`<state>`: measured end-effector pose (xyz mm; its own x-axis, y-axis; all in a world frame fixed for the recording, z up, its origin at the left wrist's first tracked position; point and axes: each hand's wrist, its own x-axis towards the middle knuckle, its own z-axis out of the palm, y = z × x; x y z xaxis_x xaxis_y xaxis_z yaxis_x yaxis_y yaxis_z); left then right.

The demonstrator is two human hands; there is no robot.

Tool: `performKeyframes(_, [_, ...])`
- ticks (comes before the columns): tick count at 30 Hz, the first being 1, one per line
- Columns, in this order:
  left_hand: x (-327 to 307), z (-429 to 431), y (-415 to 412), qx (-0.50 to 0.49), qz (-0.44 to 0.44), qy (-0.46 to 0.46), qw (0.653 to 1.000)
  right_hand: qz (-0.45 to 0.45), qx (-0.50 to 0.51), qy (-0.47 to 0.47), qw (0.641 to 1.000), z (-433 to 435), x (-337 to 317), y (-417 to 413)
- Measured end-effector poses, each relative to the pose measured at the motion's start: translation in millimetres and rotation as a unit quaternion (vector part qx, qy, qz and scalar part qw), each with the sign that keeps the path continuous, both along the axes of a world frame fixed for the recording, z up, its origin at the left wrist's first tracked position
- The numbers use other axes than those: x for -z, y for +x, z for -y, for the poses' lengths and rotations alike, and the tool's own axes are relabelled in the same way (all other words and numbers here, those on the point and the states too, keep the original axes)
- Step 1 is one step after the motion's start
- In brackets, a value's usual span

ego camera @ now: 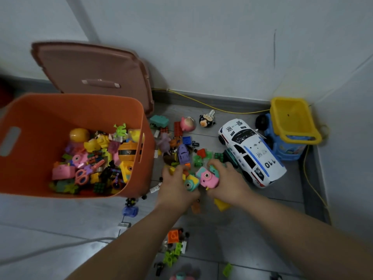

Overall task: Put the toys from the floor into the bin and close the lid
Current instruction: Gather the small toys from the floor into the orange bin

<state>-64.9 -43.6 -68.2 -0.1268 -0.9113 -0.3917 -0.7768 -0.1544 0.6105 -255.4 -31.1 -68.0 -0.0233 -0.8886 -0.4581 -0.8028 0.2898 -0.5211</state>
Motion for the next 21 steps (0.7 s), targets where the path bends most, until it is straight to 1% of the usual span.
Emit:
performKeyframes(3, [-25.2, 5.8, -5.1, -0.025, -0.036, -0.015, 0.999, 0.006, 0.029, -0.041, 0.999, 9.3, -21.1, 1.2])
performKeyframes(6, [-56.0, 12.4, -4.1, -0.042, -0.073, -0.054, 0.995, 0.02, 0.044, -0.093, 0.994, 23.4, -50.1, 1.5])
performKeyframes(9, [-89.1, 18.8, 3.0, -0.05, -0.102, -0.091, 0.989, 0.032, 0.053, -0.115, 0.991, 35.4, -79.6, 5.3])
performKeyframes(13, [-136.6, 34.8, 26.6, -0.08, -0.133, -0.174, 0.972, 0.048, 0.054, -0.161, 0.984, 55.9, -123.9, 26.8])
performKeyframes(17, [-170.4, 55.4, 62.9, -0.117, -0.135, -0.22, 0.959, 0.059, 0.024, -0.186, 0.98, 78.2, -169.5, 60.4])
performKeyframes(21, [-183.3, 74.1, 113.7, -0.151, -0.115, -0.219, 0.957, 0.079, 0.005, -0.203, 0.976, 103.7, -205.0, 114.5])
